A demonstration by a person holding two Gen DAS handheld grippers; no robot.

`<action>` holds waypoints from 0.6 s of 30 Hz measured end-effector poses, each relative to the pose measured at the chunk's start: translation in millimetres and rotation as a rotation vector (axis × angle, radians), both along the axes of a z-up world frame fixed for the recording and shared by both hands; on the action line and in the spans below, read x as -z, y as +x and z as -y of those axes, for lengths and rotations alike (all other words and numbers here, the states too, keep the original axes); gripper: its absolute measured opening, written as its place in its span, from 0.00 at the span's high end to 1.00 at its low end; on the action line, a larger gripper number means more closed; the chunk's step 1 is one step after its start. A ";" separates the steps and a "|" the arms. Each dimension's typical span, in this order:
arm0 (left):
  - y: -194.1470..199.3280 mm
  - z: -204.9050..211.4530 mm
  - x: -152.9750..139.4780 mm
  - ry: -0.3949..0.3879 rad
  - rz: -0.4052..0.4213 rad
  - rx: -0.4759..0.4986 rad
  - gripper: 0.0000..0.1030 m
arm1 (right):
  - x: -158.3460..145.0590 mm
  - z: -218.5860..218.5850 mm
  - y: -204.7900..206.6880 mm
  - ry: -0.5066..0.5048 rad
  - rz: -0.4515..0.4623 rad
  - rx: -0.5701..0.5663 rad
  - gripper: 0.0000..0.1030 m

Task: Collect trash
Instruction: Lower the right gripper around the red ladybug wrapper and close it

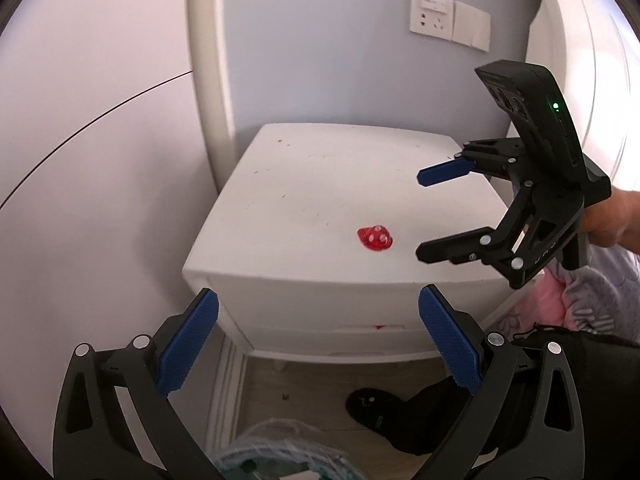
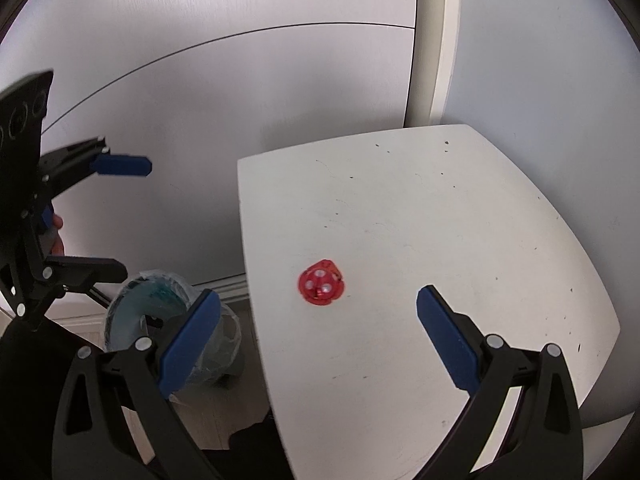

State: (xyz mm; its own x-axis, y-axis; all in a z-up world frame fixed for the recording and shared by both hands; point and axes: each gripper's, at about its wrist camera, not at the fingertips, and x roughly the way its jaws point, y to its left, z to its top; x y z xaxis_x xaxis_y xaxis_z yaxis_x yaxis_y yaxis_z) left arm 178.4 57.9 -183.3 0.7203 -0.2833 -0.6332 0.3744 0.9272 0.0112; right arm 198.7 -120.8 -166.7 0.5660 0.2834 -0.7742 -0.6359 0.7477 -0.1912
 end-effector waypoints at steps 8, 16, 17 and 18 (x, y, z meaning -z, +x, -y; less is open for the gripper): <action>25.1 7.8 8.0 -0.012 -0.019 0.064 0.06 | 6.8 -4.6 13.9 -0.005 -0.038 -0.011 0.31; 36.3 7.0 20.5 -0.026 -0.038 0.082 0.06 | 17.9 -8.0 24.4 -0.017 -0.084 -0.011 0.48; 37.1 6.5 21.1 -0.029 -0.040 0.081 0.06 | 18.8 -8.1 25.3 -0.015 -0.088 -0.009 0.50; 37.7 6.2 21.8 -0.030 -0.041 0.081 0.06 | 19.2 -8.1 25.7 -0.014 -0.091 -0.009 0.51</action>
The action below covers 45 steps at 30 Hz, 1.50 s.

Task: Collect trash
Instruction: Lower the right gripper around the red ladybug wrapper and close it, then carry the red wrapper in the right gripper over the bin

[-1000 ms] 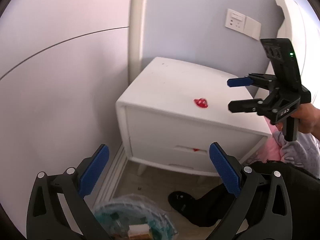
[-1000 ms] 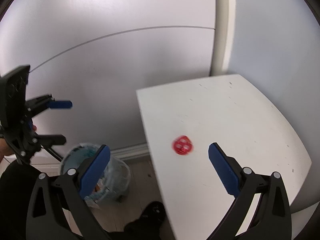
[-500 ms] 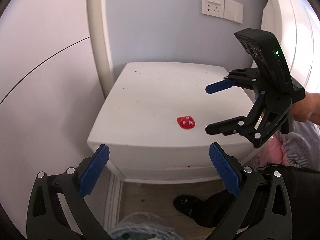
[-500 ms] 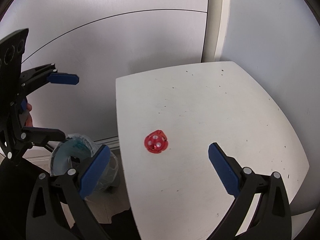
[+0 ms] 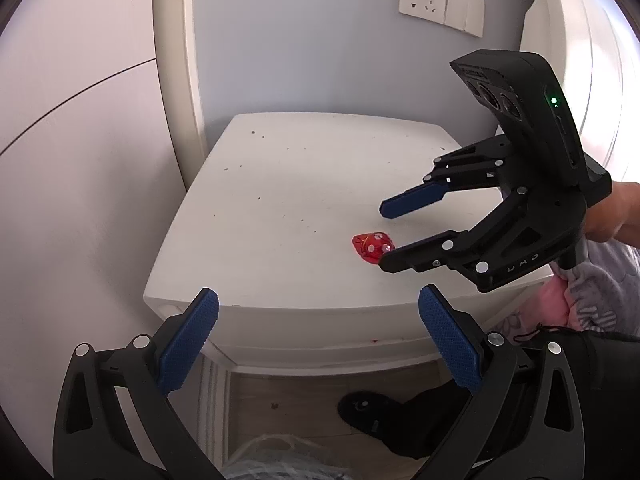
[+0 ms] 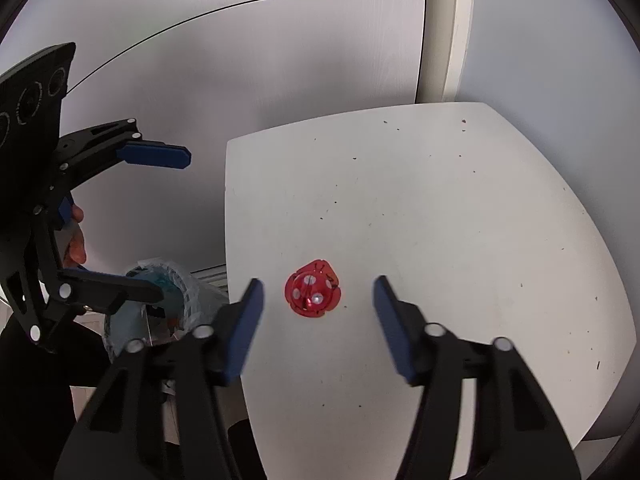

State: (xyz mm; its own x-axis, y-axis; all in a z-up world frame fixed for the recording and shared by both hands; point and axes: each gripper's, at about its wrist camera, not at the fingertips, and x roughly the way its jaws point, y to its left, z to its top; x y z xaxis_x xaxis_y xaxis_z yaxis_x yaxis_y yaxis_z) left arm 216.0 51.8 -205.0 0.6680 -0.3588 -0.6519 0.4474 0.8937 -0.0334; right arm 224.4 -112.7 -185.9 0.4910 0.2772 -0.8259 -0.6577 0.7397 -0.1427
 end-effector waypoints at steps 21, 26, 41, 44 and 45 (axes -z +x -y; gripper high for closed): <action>8.7 3.5 -5.2 0.000 0.007 0.038 0.06 | 1.3 -2.1 -3.0 -0.011 0.003 -0.015 0.77; 7.3 4.3 -4.7 0.004 0.004 0.032 0.06 | 0.4 -0.3 -2.6 -0.003 0.002 -0.017 0.77; -4.3 -10.1 -13.9 -0.002 0.040 -0.028 0.06 | -8.8 -18.4 -7.9 0.028 0.005 -0.055 0.77; -10.6 -16.6 -15.5 0.008 0.041 -0.043 0.06 | -8.6 -29.0 -10.8 0.036 0.001 -0.080 0.77; -13.3 -20.2 -16.0 0.005 0.039 -0.053 0.06 | -8.1 -32.1 -11.4 0.038 -0.002 -0.087 0.77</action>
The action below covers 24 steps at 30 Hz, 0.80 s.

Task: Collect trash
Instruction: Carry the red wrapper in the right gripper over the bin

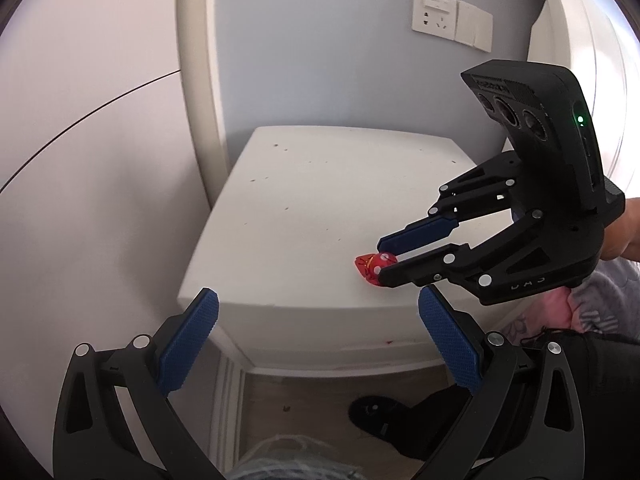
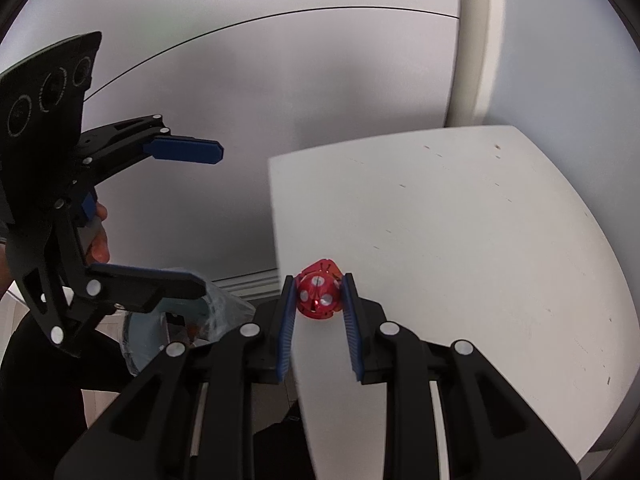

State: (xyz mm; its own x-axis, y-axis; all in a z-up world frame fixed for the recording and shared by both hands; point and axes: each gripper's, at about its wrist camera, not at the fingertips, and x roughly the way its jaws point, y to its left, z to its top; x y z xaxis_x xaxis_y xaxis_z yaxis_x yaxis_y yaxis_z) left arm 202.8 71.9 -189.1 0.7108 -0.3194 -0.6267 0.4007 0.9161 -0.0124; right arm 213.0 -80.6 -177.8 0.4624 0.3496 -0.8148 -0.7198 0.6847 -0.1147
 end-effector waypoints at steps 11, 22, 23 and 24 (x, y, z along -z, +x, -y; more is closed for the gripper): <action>-35.7 -37.7 11.3 -0.019 -0.030 -0.104 0.06 | 12.7 -47.7 -6.9 0.010 -0.031 -0.091 0.77; -81.1 -86.0 32.1 -0.035 -0.075 -0.234 0.06 | 37.0 -108.9 -24.5 -0.001 -0.080 -0.217 0.77; -84.5 -89.4 34.7 -0.036 -0.080 -0.244 0.06 | 38.8 -111.8 -24.5 -0.002 -0.082 -0.223 0.77; -88.1 -92.7 36.9 -0.037 -0.082 -0.257 0.06 | 41.2 -117.0 -23.8 -0.004 -0.085 -0.231 0.77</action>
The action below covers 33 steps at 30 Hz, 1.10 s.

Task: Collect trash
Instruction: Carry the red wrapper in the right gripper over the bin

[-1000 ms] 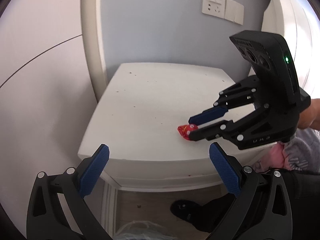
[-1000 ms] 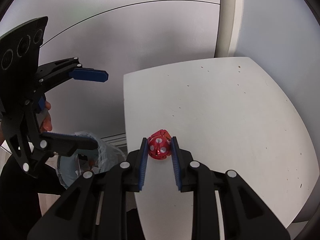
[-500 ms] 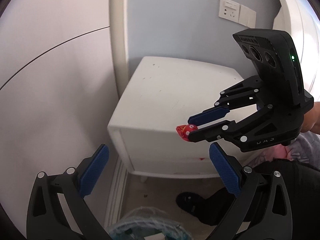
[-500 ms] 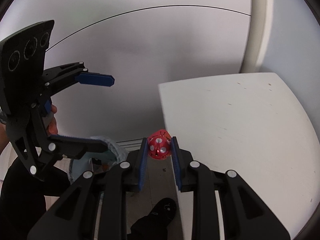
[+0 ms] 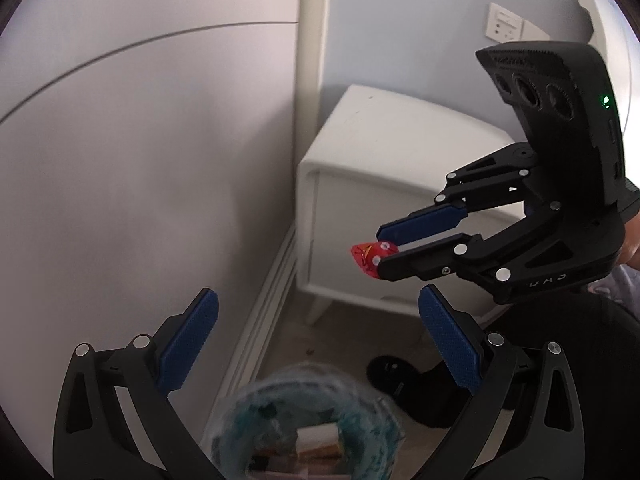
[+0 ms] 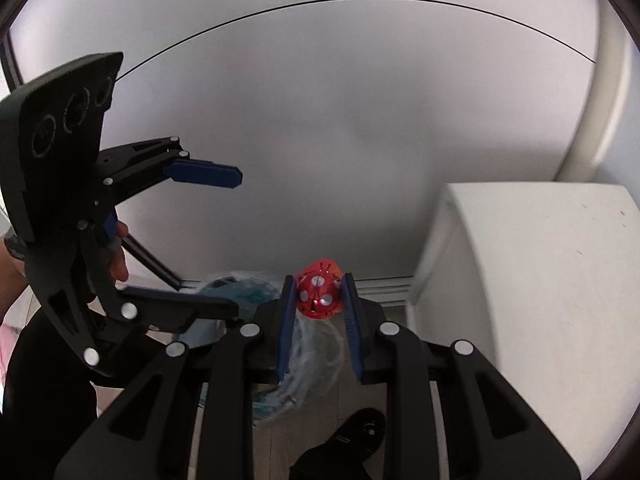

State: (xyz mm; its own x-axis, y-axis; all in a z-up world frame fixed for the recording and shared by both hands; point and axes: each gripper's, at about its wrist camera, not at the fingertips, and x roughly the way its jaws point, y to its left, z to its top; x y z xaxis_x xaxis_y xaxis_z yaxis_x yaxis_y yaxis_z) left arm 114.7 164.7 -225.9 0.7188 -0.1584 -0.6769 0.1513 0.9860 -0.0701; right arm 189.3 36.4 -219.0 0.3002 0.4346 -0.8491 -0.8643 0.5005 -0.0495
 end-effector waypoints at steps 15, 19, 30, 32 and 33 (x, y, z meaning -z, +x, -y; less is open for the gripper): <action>-62.6 -52.4 46.2 -0.004 -0.072 -0.167 0.06 | 77.8 -60.6 -18.0 -0.112 -0.103 -0.128 0.77; -79.1 -67.7 64.0 -0.061 -0.093 -0.222 0.06 | 108.8 -71.8 -26.5 -0.160 -0.132 -0.170 0.77; -93.1 -78.8 124.4 -0.086 -0.219 -0.224 0.06 | 175.2 -90.1 -38.6 -0.255 -0.194 -0.222 0.77; -93.8 -80.7 134.3 -0.101 -0.233 -0.224 0.06 | 182.5 -92.0 -39.1 -0.267 -0.200 -0.229 0.77; -93.9 -80.9 138.3 -0.109 -0.239 -0.224 0.06 | 183.2 -92.3 -40.6 -0.273 -0.201 -0.233 0.77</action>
